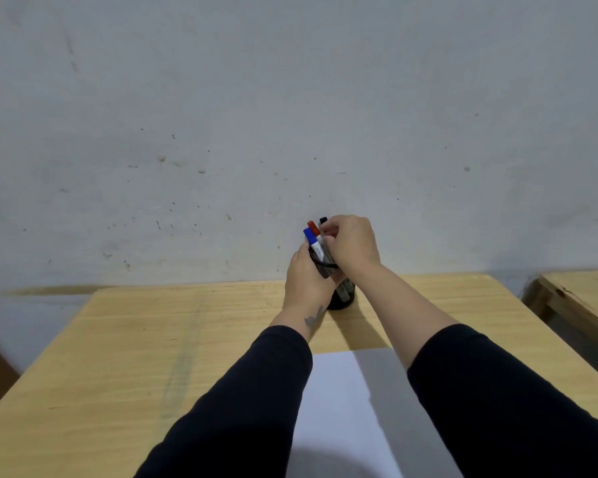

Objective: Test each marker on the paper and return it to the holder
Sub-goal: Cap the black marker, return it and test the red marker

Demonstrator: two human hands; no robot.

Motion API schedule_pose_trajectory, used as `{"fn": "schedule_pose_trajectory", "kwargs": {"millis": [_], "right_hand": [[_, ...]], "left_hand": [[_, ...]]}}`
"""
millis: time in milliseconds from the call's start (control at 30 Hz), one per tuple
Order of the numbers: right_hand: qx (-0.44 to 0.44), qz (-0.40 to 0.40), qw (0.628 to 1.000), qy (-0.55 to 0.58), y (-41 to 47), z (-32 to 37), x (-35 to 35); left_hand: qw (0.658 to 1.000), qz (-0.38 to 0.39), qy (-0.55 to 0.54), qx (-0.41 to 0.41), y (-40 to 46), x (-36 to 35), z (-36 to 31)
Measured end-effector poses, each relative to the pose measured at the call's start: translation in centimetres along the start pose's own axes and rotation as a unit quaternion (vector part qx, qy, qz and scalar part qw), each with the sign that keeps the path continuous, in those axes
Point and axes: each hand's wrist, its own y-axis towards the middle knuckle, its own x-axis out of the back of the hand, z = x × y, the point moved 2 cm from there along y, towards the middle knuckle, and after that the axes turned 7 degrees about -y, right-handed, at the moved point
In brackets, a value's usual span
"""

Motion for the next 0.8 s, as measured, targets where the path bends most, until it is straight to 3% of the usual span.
{"fn": "schedule_pose_trajectory", "kwargs": {"millis": [167, 333, 467, 800], "right_hand": [[0.019, -0.035, 0.997, -0.071, -0.4, 0.8, -0.8], [0.000, 0.008, 0.993, -0.117, 0.1, 1.3, -0.9], [-0.020, -0.011, 0.998, -0.058, 0.4, 1.5, 0.0], [0.026, -0.129, 0.984, 0.121, -0.3, 4.0, 9.1]], "left_hand": [[1.000, -0.003, 0.000, 0.022, 0.3, 0.0, 0.3], [1.000, -0.002, -0.003, 0.031, 0.3, 0.0, 0.2], [1.000, 0.006, -0.019, 0.023, 0.3, -0.1, 0.3], [0.998, 0.038, -0.036, 0.036, 0.2, 1.0, -0.5]]}}
